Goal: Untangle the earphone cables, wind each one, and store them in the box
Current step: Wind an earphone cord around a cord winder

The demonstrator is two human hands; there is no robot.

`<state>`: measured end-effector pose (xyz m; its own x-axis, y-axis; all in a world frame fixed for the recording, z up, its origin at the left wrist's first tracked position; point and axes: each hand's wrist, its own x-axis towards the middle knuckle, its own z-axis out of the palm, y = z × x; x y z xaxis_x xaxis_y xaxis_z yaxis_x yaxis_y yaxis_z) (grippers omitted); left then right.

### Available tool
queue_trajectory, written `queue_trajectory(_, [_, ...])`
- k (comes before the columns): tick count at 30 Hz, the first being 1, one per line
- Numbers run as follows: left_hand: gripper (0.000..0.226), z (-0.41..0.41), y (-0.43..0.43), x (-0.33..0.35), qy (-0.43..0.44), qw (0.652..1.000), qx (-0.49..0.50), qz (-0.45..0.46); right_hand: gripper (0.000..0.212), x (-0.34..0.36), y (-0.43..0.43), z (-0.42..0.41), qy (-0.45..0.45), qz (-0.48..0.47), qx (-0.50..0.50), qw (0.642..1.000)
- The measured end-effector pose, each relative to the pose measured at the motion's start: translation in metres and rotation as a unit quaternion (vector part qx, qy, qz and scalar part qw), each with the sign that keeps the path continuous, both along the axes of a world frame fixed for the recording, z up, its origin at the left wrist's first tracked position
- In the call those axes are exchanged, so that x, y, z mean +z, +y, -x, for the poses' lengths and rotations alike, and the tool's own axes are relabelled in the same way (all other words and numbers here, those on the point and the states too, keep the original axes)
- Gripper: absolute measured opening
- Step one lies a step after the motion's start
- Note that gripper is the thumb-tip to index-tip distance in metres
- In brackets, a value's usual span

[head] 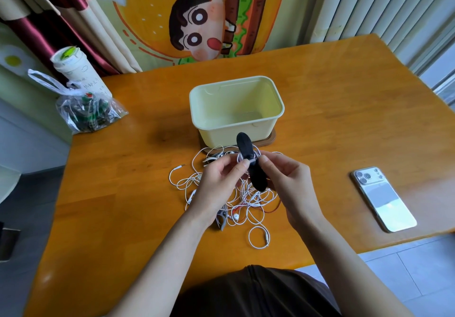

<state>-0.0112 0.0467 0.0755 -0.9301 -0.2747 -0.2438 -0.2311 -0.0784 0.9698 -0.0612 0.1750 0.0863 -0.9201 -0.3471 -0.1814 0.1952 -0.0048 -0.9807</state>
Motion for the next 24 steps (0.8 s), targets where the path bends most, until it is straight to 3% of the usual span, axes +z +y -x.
queue_trajectory(6, [0.031,0.001,-0.002,0.001,-0.025,0.999,-0.019,-0.008,0.017,-0.002,-0.003,0.003,0.026,-0.032,-0.015,0.999])
queue_trajectory(9, [0.017,0.000,-0.003,-0.002,-0.028,1.000,-0.006,-0.011,0.014,-0.002,-0.002,0.006,0.020,-0.036,-0.006,0.999])
queue_trajectory(16, [0.022,0.001,-0.002,-0.002,-0.032,0.990,0.051,-0.125,0.018,-0.008,-0.003,0.005,0.027,-0.005,0.042,0.999])
queue_trajectory(20, [0.024,0.004,-0.003,-0.001,-0.035,0.982,0.074,-0.168,0.022,-0.012,-0.004,0.004,0.080,-0.083,0.086,0.990])
queue_trajectory(24, [0.022,0.008,-0.005,-0.004,-0.053,0.983,0.091,-0.152,0.025,-0.020,-0.005,0.007,0.071,-0.088,0.066,0.991])
